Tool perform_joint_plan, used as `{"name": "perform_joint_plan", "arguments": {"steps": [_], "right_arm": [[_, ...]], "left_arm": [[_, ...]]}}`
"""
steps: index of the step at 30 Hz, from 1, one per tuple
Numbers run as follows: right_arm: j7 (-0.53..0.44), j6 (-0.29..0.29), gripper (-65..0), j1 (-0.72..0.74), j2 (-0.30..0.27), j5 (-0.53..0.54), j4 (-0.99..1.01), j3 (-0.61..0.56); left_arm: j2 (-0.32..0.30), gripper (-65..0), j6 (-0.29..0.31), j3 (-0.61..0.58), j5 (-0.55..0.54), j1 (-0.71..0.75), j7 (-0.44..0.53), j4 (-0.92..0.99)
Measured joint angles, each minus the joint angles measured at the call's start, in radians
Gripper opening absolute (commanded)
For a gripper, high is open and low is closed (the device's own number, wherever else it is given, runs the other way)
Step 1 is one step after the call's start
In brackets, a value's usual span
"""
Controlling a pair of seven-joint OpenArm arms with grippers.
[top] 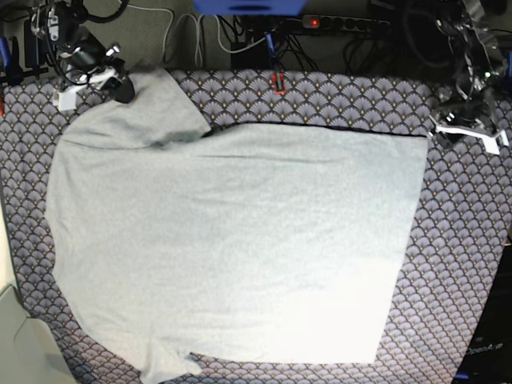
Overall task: Fold the T-shirt properly
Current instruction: 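Grasp the shirt's collar-side corners with both grippers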
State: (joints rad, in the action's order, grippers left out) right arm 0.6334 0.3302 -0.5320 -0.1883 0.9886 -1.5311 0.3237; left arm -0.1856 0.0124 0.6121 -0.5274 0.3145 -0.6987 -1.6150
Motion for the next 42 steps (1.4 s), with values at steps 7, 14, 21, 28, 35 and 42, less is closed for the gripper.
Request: {"name": "perform_joint_plan", "arguments": {"steps": [7, 14, 21, 28, 35, 42], "right_arm": [[0.0, 0.0, -65.0, 0.002, -0.013, 0.0, 0.0, -0.009], [0.001, 0.006, -65.0, 0.002, -0.016, 0.001, 0.002, -0.01], [0.001, 0.006, -65.0, 0.002, -0.016, 0.001, 0.003, -0.011], [-0.002, 0.007, -65.0, 0.002, -0.016, 0.004, 0.005, -0.011], [0.005, 0.007, -65.0, 0.002, -0.029, 0.005, 0.005, -0.013], [0.016, 0.007, -65.0, 0.002, -0.053, 0.004, 0.002, -0.017]], "left_arm": [[0.011, -35.2, 0.093, -0.084, 0.003, -0.05, 0.011, 0.071], [0.04, -35.2, 0.09, -0.079, 0.008, -0.049, 0.022, 0.084], [0.035, -35.2, 0.097, -0.076, -0.001, -0.087, 0.056, 0.151], [0.037, -36.0, 0.109, -0.072, -0.021, -0.087, 0.079, 0.18], [0.053, -58.5, 0.1, -0.072, -0.015, -0.075, 0.105, 0.182], [0.059, -64.1, 0.097, -0.074, -0.017, -0.077, 0.099, 0.179]]}}
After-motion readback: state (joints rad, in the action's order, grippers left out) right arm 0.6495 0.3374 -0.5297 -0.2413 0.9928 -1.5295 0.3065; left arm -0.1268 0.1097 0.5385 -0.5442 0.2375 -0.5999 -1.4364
